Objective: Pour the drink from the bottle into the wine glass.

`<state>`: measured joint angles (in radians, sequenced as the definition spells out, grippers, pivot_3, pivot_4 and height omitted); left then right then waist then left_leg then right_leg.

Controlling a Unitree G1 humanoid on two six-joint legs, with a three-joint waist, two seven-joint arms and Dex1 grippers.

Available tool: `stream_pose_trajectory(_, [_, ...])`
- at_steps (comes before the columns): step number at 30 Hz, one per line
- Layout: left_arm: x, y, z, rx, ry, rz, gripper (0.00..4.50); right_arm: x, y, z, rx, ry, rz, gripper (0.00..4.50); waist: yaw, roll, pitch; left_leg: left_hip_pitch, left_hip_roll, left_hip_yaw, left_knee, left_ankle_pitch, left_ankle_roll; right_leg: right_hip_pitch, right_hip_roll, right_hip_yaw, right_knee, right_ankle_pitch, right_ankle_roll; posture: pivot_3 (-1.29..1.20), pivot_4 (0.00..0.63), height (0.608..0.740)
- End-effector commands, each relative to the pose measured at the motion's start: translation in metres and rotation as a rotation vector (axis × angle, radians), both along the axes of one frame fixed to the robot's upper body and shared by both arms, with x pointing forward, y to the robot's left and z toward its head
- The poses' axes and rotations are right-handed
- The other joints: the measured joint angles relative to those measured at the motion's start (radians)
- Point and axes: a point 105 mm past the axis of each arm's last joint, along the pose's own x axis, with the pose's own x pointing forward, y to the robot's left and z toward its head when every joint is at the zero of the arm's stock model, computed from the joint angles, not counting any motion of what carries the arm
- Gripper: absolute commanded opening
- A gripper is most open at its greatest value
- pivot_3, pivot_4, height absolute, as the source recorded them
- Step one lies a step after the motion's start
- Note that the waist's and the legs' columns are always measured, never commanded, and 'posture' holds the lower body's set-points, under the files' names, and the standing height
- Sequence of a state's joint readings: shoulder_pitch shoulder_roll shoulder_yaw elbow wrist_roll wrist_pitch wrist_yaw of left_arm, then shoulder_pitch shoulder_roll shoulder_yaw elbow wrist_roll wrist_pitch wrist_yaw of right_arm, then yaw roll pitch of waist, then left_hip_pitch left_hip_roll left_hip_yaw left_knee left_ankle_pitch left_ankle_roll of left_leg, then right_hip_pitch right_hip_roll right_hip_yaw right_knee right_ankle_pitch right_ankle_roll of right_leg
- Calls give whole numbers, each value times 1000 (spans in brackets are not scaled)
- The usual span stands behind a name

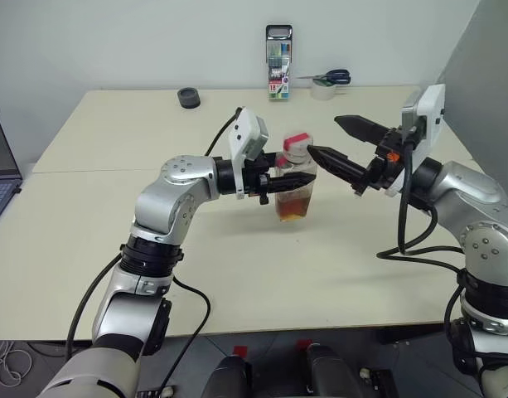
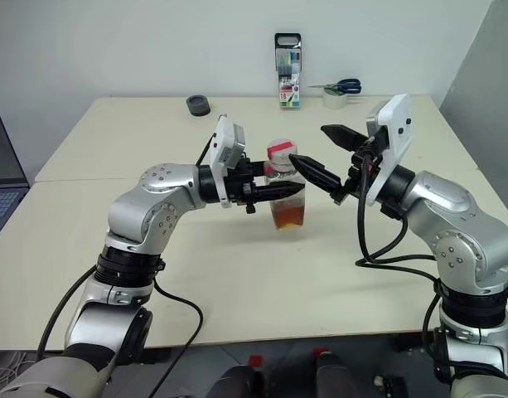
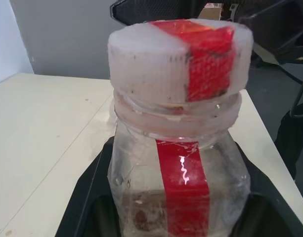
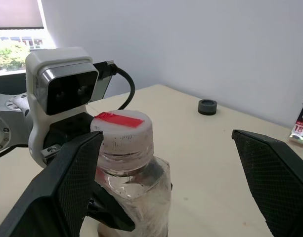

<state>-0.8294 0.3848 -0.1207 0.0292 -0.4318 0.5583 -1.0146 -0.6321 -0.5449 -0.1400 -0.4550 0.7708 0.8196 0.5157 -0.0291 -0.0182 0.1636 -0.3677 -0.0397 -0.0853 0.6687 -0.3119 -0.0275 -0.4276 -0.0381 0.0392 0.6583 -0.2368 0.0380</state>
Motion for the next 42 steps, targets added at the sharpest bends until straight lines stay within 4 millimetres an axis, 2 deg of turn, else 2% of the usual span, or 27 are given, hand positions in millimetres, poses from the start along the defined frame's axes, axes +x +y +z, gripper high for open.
stream_pose_trajectory(1, [-6, -3, 17, -28, -76, -27, 1960, -10, 1, 12, 28, -35, 45, 4448, 0, 0, 0, 0, 0, 0, 0, 0, 0, 0, 0, 0, 0, 0, 0, 0, 150, 740])
stream_pose_trajectory(7, [-7, -3, 17, -28, -78, -26, 1960, -21, 11, 15, 81, 3, 143, 4448, 0, 0, 0, 0, 0, 0, 0, 0, 0, 0, 0, 0, 0, 0, 0, 0, 150, 740])
stream_pose_trajectory(15, [-7, -5, 18, -28, -79, -30, 1960, -7, 27, 14, 98, -11, 119, 4448, -1, 0, 0, 0, 0, 0, 0, 0, 0, 0, 0, 0, 0, 0, 0, 0, 150, 740])
stream_pose_trajectory(23, [-8, -4, 18, -28, -79, -24, 1960, -8, 33, 9, 98, 1, 149, 4448, 0, 0, 0, 0, 0, 0, 0, 0, 0, 0, 0, 0, 0, 0, 0, 0, 150, 740])
stream_pose_trajectory(26, [-8, -4, 17, -28, -78, -22, 1960, -8, 33, 9, 109, 5, 154, 3830, 0, 0, 0, 0, 0, 0, 0, 0, 0, 0, 0, 0, 0, 0, 0, 0, 150, 740])
stream_pose_trajectory(32, [-9, -5, 16, -29, -77, -24, 1960, -9, 33, 8, 98, 1, 157, 1782, 0, 0, 0, 0, 0, 0, 0, 0, 0, 0, 0, 0, 0, 0, 0, 0, 150, 740])
stream_pose_trajectory(34, [-9, -5, 16, -30, -76, -24, 1960, -9, 32, 10, 101, -11, 153, 1770, 0, 0, 0, 0, 0, 0, 0, 0, 0, 0, 0, 0, 0, 0, 0, 0, 150, 740])
stream_pose_trajectory(38, [-10, -5, 15, -30, -74, -28, 1960, -2, 21, 30, 116, -110, 82, 1770, 0, 0, 0, 0, 0, 0, 0, 0, 0, 0, 0, 0, 0, 0, 0, 0, 150, 740])
stream_pose_trajectory(42, [-11, -6, 14, -31, -73, -30, 1960, 4, 6, 39, -13, -276, -8, 1770, 0, 0, 0, 0, -1, 0, 1, 0, 0, 0, 1, 0, 1, 0, 0, 0, 150, 740])
